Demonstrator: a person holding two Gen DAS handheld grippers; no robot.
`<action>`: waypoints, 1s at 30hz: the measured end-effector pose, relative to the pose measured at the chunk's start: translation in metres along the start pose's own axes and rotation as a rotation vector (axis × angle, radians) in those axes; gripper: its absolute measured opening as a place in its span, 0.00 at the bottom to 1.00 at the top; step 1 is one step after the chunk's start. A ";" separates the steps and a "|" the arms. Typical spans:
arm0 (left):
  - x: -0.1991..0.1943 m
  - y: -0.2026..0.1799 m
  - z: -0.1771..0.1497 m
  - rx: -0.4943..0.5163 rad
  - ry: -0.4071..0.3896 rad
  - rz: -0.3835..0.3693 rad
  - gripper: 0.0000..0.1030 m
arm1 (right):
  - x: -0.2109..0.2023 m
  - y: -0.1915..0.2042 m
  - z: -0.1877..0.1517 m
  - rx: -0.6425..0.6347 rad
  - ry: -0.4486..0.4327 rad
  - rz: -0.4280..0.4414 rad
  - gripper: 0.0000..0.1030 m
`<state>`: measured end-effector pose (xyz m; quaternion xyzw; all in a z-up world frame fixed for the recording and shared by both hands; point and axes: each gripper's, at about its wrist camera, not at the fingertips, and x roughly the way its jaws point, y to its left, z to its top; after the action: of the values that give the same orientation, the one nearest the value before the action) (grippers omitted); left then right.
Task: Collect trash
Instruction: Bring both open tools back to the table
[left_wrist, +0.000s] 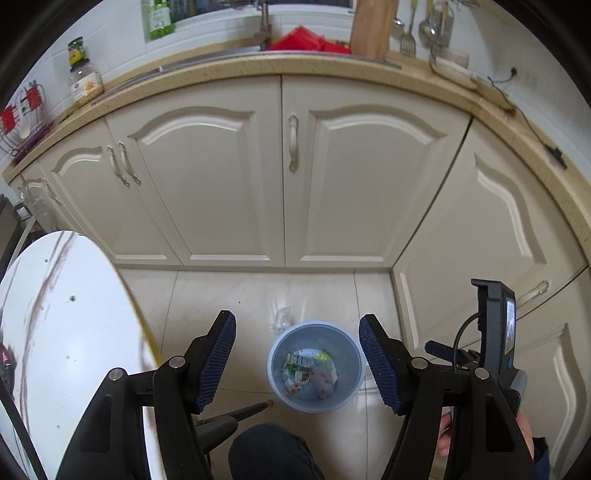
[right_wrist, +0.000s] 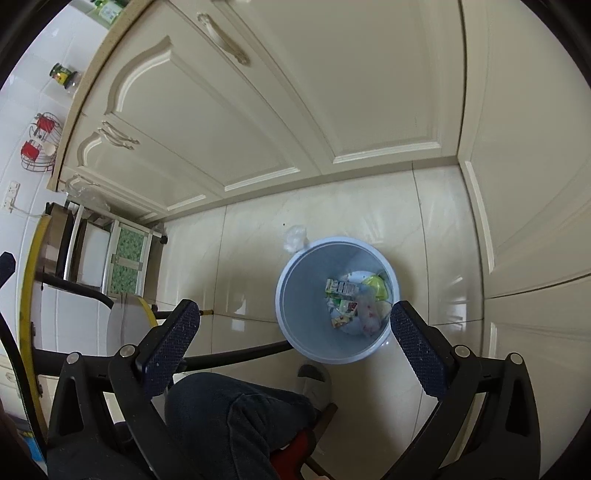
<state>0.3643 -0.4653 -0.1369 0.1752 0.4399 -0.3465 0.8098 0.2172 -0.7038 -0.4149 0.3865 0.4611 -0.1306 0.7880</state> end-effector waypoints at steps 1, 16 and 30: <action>-0.005 0.002 -0.002 -0.005 -0.008 0.001 0.63 | -0.003 0.003 0.000 -0.003 -0.007 0.000 1.00; -0.126 0.072 -0.063 -0.144 -0.152 0.031 0.79 | -0.072 0.074 -0.004 -0.101 -0.141 0.024 1.00; -0.250 0.177 -0.164 -0.417 -0.338 0.181 0.97 | -0.150 0.265 -0.039 -0.382 -0.322 0.193 1.00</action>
<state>0.3007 -0.1431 -0.0225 -0.0169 0.3428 -0.1990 0.9179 0.2604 -0.5215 -0.1719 0.2472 0.3070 -0.0252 0.9187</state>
